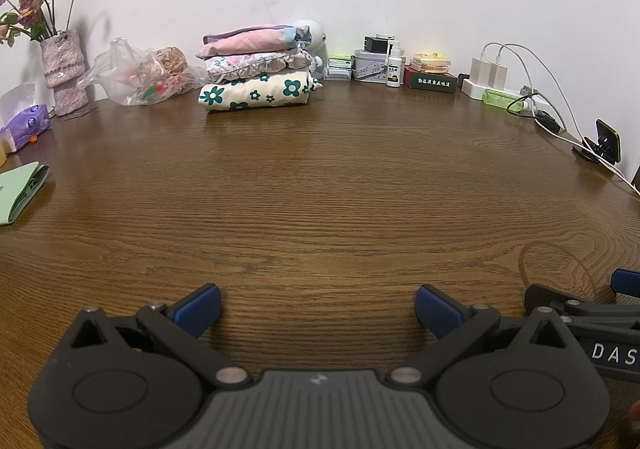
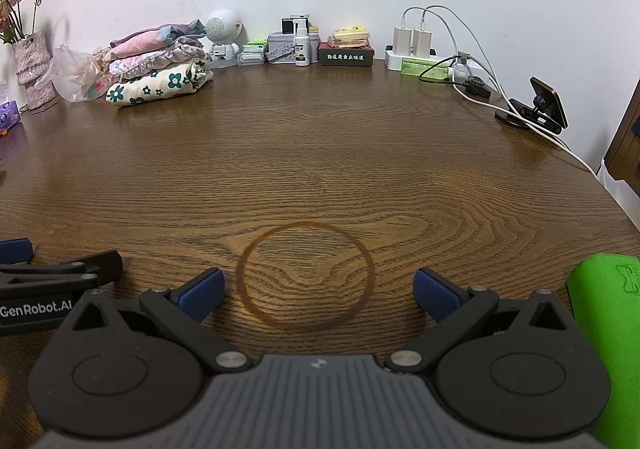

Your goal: Fold clothes

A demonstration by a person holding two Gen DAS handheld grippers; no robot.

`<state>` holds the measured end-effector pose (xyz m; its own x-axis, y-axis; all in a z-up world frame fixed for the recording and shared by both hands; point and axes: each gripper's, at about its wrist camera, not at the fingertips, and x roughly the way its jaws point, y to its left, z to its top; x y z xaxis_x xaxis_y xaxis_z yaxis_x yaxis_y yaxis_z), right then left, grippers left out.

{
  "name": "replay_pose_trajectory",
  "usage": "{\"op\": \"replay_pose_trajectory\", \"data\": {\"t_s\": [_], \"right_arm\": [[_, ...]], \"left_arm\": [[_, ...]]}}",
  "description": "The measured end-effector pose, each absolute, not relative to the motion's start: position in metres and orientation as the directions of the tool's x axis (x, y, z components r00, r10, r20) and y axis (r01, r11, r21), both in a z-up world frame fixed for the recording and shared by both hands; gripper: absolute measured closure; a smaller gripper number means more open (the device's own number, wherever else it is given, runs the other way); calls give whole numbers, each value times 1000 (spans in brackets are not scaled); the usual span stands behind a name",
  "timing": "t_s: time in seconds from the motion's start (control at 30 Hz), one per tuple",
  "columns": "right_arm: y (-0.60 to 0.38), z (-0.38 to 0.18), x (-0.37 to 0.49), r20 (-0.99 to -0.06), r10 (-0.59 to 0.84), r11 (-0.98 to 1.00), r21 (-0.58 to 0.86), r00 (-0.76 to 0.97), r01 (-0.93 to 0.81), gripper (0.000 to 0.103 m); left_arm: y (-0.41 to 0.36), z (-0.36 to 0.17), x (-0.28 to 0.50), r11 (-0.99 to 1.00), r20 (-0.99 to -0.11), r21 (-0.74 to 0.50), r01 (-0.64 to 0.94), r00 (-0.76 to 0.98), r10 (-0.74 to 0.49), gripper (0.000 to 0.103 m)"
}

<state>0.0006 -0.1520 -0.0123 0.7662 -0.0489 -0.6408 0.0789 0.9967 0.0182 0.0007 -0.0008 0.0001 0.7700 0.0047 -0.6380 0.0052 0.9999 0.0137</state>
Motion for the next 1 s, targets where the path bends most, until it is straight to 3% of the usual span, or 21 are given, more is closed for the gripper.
{"op": "replay_pose_trajectory", "data": {"t_s": [1.0], "right_arm": [[-154, -13, 4, -641, -52, 997, 16, 766, 82, 0]], "left_arm": [[0, 1, 2, 1000, -637, 14, -24, 771, 27, 0]]}}
